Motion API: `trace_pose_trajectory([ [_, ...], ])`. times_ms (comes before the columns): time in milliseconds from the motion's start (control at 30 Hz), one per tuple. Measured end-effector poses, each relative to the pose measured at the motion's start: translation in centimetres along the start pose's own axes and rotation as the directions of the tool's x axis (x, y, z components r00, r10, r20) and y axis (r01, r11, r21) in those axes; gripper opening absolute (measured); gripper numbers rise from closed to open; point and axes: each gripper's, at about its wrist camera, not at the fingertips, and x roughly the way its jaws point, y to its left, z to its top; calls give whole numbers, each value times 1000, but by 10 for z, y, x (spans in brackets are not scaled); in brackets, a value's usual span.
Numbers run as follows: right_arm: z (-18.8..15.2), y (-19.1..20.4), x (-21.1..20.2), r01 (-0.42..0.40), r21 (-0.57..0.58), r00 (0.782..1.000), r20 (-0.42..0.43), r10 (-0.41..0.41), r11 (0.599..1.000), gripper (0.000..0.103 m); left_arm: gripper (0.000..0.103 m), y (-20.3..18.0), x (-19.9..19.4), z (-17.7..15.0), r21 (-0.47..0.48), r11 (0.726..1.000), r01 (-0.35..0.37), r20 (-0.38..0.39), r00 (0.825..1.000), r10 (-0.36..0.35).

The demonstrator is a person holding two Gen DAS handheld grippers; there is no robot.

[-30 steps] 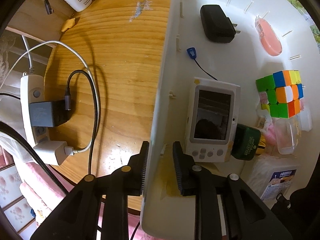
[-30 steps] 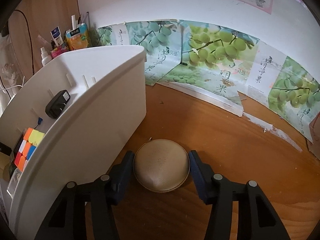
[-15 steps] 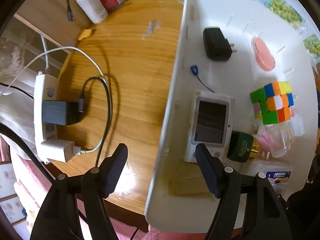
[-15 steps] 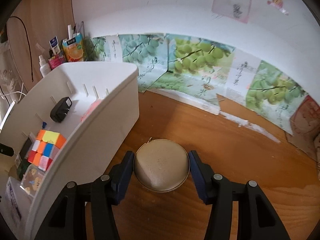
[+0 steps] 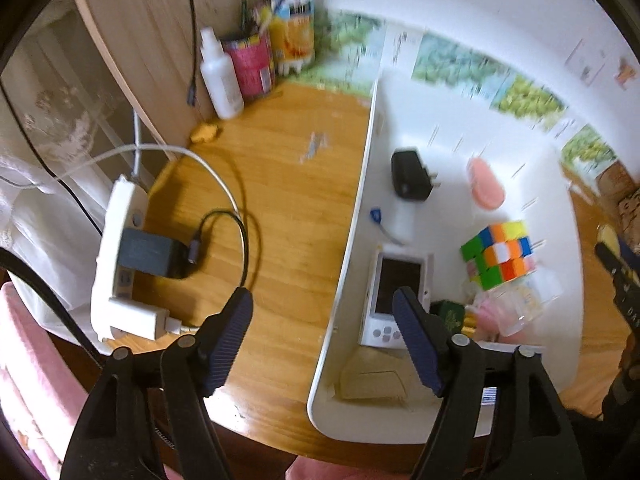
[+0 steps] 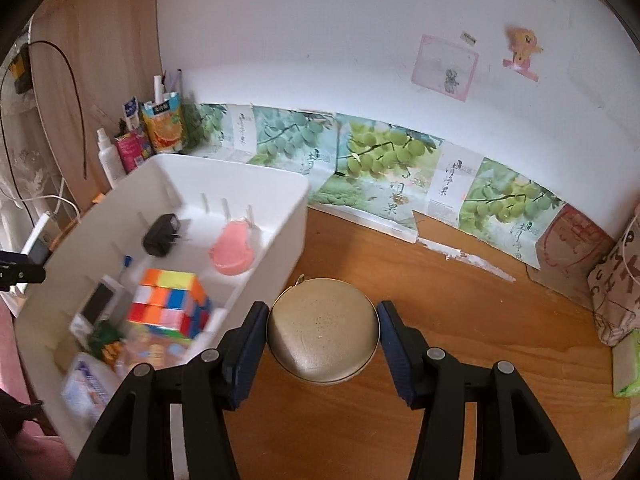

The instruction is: Organize rigid objects

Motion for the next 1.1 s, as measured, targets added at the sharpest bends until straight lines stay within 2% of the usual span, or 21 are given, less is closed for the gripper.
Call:
trace_pose_trajectory([
  [133,3,18,-17,-20,47,999,-30,22,999,56,80,6,-19,3,6,999,38,93,995,-38],
  [300,1,43,-31,-56,115,997,-43,61,992,56,80,16,-30,0,-15,995,95,148,985,-92],
  [400,-3,64,-39,-76,144,995,-52,84,987,56,80,10,-41,-6,50,997,63,180,981,-71],
  [567,-12,91,-53,-109,195,993,-30,117,975,57,80,5,-52,-20,132,988,77,198,975,-103],
  [633,-16,100,-61,-102,223,995,1,104,969,70,80,5,-54,-28,159,984,83,197,974,-114],
  [800,-28,109,-85,-95,323,995,69,76,941,81,80,1,-59,-43,235,969,75,192,974,-122],
  [1000,-53,112,-103,-20,422,1000,9,18,906,83,80,0,-65,-52,263,961,89,178,974,-139],
  [1100,-70,110,-112,5,460,999,-31,10,888,88,80,-5,-73,-56,268,960,84,197,970,-139],
])
